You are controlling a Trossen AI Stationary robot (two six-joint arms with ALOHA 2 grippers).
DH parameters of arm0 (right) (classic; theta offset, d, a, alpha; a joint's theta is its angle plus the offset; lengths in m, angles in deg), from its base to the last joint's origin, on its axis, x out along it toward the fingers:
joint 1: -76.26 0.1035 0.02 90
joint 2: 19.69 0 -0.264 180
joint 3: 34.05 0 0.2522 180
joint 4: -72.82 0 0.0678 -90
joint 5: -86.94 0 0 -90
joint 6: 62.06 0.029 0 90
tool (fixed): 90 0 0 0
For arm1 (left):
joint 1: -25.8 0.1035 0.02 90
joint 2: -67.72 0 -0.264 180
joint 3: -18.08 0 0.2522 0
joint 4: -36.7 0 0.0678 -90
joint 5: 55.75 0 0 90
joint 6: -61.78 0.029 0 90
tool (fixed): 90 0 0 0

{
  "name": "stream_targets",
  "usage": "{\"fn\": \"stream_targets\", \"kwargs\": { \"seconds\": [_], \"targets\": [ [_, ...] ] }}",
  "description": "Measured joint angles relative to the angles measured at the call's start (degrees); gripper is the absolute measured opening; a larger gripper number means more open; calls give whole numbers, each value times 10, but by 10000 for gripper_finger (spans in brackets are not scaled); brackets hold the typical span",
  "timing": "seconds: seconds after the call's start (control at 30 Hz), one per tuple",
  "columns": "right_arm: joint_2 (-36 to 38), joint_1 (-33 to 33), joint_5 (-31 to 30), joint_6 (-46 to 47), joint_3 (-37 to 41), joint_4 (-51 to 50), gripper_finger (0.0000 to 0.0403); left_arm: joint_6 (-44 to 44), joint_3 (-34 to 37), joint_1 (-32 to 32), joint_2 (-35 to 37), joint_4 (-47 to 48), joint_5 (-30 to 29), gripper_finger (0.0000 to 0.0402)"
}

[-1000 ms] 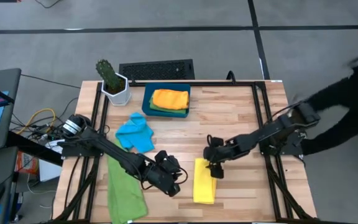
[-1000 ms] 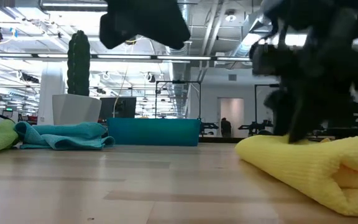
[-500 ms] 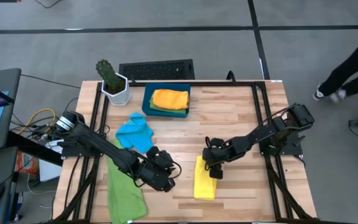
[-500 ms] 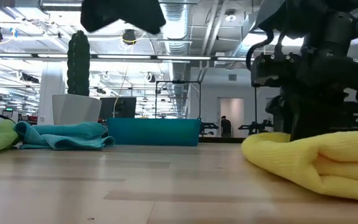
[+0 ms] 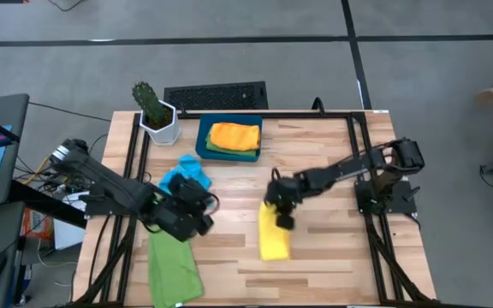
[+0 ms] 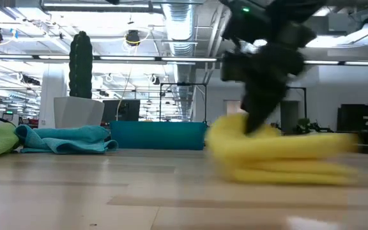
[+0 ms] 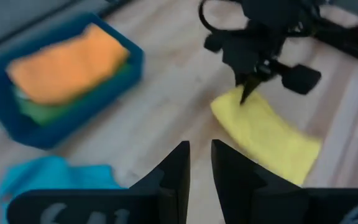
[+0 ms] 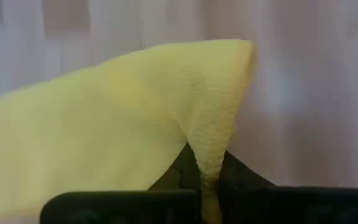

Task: Fold microfiber towels
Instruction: Put the yellow towel into the blue bin

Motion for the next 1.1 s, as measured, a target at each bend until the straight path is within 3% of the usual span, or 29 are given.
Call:
{"fn": "stream_targets", "kwargs": {
  "seconds": [0.3,0.53,0.7,0.83,1.1],
  "targets": [
    [-51,-140,1,28,-131,96,23,0,0,0,120,120,-87,57],
    [-169,-222,1,114,-292,164,23,8,0,0,186,195,-109,57],
    [-220,-247,1,152,-390,158,23,9,0,0,212,230,-109,57],
    [-219,-263,-22,210,-407,151,23,9,0,0,224,252,-109,57],
    [-219,-285,-102,295,-404,41,23,19,0,0,224,267,-122,57]
  ]
}}
